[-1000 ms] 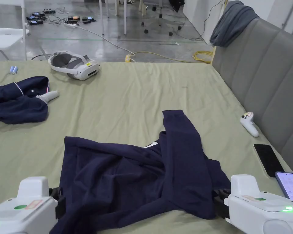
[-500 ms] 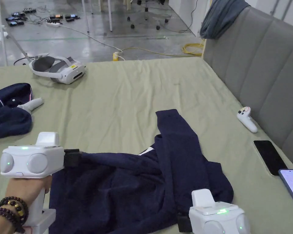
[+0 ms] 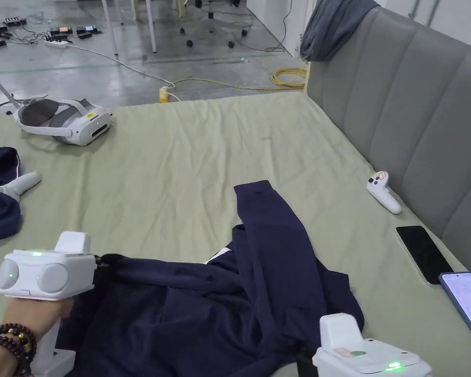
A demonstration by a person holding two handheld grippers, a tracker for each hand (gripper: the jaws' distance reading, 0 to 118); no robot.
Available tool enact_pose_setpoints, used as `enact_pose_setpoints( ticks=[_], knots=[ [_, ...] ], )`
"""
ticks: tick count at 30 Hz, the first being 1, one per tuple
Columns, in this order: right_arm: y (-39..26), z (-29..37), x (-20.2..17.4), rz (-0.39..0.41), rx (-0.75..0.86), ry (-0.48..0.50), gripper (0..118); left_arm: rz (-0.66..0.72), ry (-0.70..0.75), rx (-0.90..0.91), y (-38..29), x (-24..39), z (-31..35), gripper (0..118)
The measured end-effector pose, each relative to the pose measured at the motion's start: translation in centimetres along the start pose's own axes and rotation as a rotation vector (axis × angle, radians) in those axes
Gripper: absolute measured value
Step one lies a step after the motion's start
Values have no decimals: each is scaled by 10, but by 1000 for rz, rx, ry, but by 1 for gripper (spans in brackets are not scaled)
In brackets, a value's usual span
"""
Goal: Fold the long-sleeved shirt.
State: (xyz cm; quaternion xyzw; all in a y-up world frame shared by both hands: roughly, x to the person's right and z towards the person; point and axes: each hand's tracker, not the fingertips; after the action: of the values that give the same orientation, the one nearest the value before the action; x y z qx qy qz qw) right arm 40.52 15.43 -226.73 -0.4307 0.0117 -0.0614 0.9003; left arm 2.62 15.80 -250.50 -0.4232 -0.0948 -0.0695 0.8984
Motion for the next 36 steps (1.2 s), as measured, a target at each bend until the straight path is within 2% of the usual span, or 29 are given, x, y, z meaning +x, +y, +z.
enact_pose_setpoints(
  ticks=[2,5,9,12,16,22,25,29,32,36],
  knots=[
    [14,16,9,19,63,1,16,-9,-42,32,13,-11,26,18],
    [48,48,17,31,156,8,14,65,-27,132,40,-29,73,18],
    [120,83,29,87,298,13,14,124,-11,285,83,-59,149,18],
    [196,106,34,103,396,24,14,143,-9,408,121,-72,212,18],
    [310,147,24,180,511,19,14,175,28,539,186,-85,289,18],
    [463,227,-2,155,622,8,14,179,125,631,277,-99,372,19],
    [508,248,-9,141,629,19,14,218,128,664,302,-102,392,19],
    [525,245,-15,141,631,-17,14,243,118,671,311,-100,387,19],
    [522,218,-9,109,602,-6,14,242,118,635,295,-88,370,19],
    [483,152,3,90,509,3,14,260,93,564,257,-82,314,19]
  ],
)
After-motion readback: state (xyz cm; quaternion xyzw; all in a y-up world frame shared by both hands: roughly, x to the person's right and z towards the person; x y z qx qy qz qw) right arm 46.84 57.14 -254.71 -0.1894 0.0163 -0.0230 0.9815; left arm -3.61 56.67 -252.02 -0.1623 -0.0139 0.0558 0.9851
